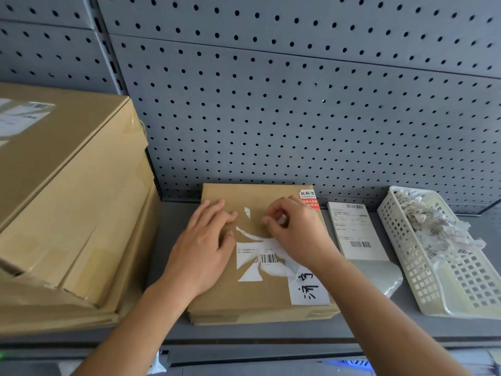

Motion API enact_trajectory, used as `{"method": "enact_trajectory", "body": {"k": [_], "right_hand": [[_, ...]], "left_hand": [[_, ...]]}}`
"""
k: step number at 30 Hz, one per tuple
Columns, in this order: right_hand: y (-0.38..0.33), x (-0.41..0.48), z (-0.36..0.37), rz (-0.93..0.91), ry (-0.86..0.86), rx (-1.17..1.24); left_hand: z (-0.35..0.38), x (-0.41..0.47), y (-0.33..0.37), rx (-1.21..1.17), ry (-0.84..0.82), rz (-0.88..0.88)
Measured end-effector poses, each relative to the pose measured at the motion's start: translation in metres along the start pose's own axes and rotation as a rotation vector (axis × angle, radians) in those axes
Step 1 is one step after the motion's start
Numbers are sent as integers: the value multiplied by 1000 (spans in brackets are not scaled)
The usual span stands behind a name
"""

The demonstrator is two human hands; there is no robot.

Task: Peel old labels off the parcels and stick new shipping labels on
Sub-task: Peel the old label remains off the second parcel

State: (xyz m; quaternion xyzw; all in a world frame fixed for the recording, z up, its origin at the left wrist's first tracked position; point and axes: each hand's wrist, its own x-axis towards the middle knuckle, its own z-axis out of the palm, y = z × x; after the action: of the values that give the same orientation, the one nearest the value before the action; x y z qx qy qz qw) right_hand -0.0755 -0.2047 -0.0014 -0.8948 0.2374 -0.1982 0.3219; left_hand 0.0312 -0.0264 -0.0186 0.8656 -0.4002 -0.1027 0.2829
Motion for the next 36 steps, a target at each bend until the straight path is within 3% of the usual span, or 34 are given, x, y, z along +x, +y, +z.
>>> {"method": "enact_trajectory", "body": {"k": [6,11,23,28,36], "right_hand": [[1,1,12,-125,31,-208],[1,1,13,-97,55,-237],[6,6,-24,166,201,127],[2,0,-53,240,158,489],[14,-13,-79,303,153,573]], "left_hand": [[1,0,-1,2,3,0],[0,0,0,-2,0,-6],[-1,-1,1,2,-16,-19],[0,0,-1,0,-17,-12],[1,1,-4,-13,-11,1]]}}
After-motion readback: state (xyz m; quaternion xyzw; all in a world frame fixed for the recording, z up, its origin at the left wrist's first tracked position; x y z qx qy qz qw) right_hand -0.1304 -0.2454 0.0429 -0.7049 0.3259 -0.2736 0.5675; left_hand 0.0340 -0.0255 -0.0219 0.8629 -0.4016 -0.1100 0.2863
